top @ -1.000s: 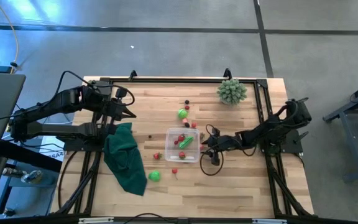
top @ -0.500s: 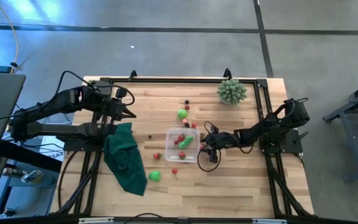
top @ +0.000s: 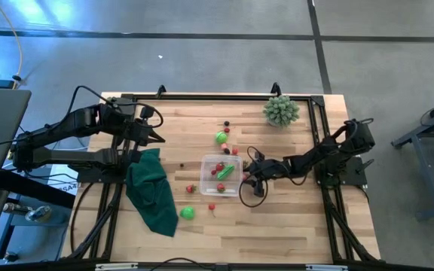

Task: Pick and placing Produce into tupperware
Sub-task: Put the pink peach into the transparent bin

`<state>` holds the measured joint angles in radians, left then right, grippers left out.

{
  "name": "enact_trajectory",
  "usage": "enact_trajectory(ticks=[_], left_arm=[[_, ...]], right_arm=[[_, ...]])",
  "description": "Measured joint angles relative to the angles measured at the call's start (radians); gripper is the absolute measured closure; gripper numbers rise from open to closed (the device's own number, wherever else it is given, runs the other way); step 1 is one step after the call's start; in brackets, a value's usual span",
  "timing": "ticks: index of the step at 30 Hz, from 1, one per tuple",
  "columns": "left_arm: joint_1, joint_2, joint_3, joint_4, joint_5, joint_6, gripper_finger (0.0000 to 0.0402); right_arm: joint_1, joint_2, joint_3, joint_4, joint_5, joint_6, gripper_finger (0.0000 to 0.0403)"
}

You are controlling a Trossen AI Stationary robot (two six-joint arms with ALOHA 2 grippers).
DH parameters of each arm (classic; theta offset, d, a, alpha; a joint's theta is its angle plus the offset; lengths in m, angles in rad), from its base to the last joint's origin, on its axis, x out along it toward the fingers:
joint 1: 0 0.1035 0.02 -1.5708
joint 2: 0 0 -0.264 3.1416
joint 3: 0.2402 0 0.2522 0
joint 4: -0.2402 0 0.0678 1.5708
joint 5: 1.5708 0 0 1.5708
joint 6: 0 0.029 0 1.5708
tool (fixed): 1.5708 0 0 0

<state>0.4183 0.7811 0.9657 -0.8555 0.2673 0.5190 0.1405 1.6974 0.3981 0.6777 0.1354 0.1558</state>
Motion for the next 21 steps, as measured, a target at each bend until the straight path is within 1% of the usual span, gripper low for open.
enact_trajectory(ticks=[4,7,16,21], left_arm=[[0.0,0.0,0.0,0.0,0.0,0.0,0.0401],[0.0,0.0,0.0,0.0,0.0,0.0,0.0401],[0.0,0.0,0.0,0.0,0.0,0.0,0.0401],[0.0,0.0,0.0,0.0,0.0,0.0,0.0401]], right_arm=[[-0.011,0.025,0.014,0.0,-0.037,0.0,0.019],[-0.01,0.047,0.035,0.001,-0.031,-0.003,0.019],[-0.01,0.048,0.043,-0.015,-0.052,-0.003,0.019],[-0.008,0.047,0.045,-0.032,-0.05,0.025,0.0193]])
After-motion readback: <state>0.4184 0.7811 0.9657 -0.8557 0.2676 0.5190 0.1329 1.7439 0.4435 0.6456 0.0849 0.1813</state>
